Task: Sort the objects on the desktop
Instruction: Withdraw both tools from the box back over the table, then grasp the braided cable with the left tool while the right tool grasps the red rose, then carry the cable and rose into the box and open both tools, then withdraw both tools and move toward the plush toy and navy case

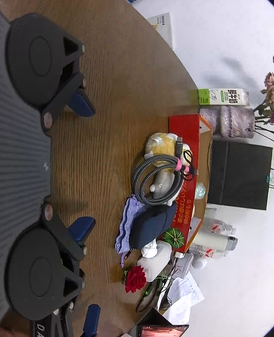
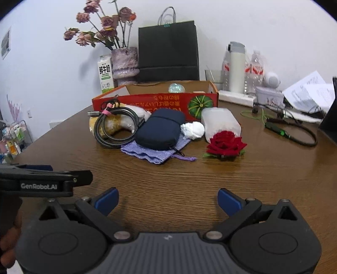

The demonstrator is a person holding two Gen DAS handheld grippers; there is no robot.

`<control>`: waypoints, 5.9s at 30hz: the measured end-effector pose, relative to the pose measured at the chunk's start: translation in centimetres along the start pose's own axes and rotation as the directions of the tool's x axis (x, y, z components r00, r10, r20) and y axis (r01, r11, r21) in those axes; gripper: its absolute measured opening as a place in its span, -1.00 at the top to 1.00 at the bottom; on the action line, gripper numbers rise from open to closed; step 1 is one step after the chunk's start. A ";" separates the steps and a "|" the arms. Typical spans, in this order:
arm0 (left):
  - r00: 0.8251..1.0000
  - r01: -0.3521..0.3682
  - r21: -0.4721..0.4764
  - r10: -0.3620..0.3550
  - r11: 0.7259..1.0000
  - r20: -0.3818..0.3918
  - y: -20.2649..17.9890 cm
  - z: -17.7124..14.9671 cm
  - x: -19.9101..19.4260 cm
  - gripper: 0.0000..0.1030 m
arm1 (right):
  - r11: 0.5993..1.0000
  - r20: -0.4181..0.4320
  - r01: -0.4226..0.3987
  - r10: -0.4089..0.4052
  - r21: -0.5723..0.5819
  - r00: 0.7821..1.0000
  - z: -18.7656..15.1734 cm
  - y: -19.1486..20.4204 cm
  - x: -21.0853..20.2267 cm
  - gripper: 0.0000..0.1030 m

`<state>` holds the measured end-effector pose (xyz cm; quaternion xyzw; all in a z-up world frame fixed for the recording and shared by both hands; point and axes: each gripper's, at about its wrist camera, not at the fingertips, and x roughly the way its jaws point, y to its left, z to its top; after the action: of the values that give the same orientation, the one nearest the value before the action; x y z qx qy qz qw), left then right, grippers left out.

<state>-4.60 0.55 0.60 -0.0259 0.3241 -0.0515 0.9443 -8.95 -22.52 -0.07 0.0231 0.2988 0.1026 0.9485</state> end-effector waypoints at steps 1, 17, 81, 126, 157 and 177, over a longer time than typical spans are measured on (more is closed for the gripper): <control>1.000 -0.002 -0.006 0.002 1.000 -0.009 0.1 0.0 0.1 -1.00 | 1.000 0.000 0.000 0.000 0.005 1.000 0.0 -0.1 0.0 -0.95; 0.999 0.027 -0.028 -0.026 0.999 0.048 0.6 4.6 2.4 -0.68 | 0.990 0.053 0.137 -0.135 -0.023 0.989 3.4 -2.6 1.8 -0.92; 0.920 0.277 0.008 -0.267 0.961 0.285 0.1 7.1 -9.8 0.88 | 0.994 0.272 -0.063 0.087 -0.093 0.958 4.5 2.4 -5.4 0.13; 0.978 0.071 -0.030 -0.075 0.997 -0.194 5.2 28.3 24.7 -0.09 | 0.996 -0.200 -0.077 0.084 0.044 0.976 30.7 1.2 33.4 -0.47; 0.991 0.066 0.006 -0.066 0.998 0.113 -0.1 3.2 -0.2 -1.00 | 0.995 0.049 0.017 -0.012 -0.093 0.999 5.3 1.3 2.5 -0.79; 0.996 -0.012 -0.018 0.013 1.000 0.093 -0.2 -0.2 -0.4 -1.00 | 0.998 0.042 0.037 -0.034 -0.052 0.999 0.4 0.5 1.3 -0.97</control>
<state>-5.06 0.38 0.76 -0.0344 0.2804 -0.0414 0.9584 -7.74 -21.76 -0.41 -0.0052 0.2769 0.0931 0.9564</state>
